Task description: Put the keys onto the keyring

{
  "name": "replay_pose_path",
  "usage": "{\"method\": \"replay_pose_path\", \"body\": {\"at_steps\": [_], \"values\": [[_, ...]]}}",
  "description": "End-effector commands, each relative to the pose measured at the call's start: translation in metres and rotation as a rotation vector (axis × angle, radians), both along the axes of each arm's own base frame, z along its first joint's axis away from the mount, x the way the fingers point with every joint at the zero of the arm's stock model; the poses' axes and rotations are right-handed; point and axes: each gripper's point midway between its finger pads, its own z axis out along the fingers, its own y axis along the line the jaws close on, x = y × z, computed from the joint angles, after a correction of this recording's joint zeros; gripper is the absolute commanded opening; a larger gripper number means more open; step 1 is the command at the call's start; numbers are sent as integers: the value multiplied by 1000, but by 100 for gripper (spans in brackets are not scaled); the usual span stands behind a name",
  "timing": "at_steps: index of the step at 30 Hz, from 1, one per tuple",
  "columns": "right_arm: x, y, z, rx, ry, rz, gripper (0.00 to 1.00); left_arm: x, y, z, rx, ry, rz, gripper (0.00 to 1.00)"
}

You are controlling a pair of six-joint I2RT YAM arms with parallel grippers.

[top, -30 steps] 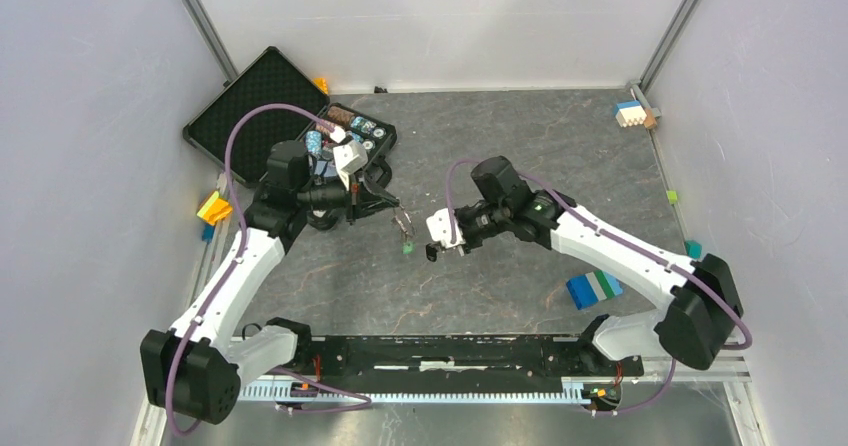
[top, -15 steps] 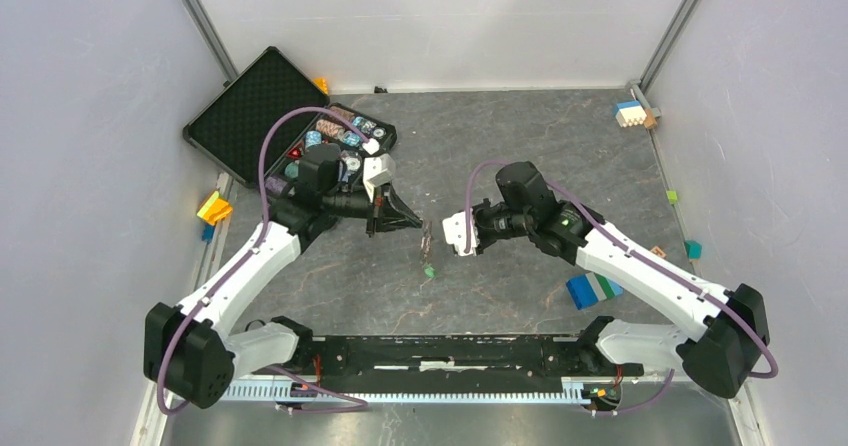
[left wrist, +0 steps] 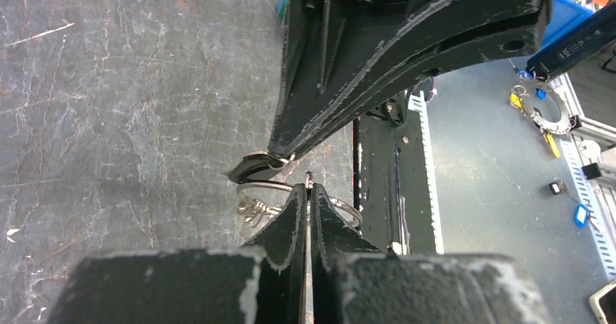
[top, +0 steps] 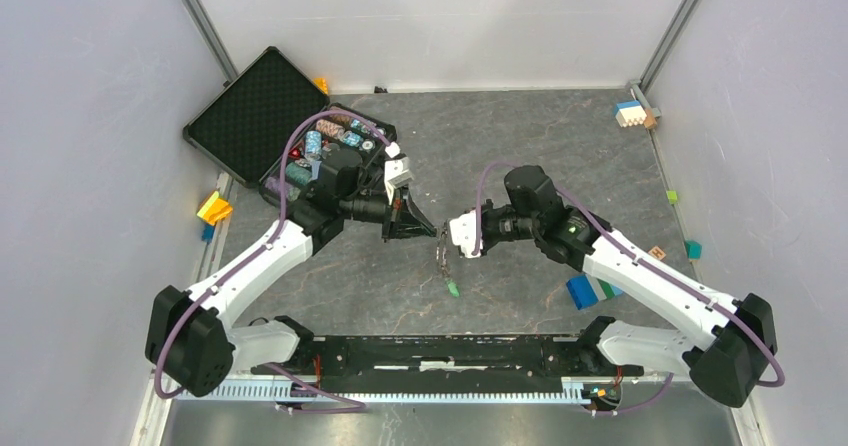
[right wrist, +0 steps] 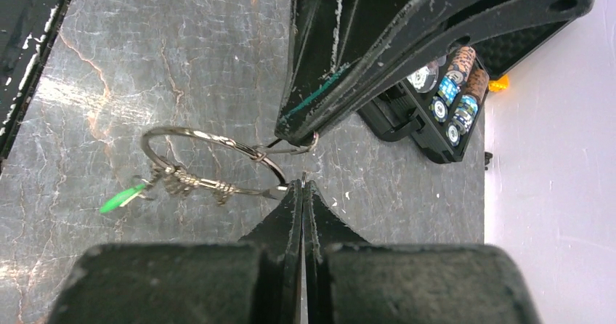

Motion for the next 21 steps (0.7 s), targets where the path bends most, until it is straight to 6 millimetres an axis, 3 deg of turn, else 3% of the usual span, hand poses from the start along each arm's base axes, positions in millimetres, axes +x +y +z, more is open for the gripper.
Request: {"method": "replay_pose_path", "body": {"at_steps": [1,21], "values": [[-10,3,14,51,-18,49,0,9,-7,15,-60,11,44,2],[-12,0,23,76,-46,44,0,7,-10,14,-79,48,41,2]]}}
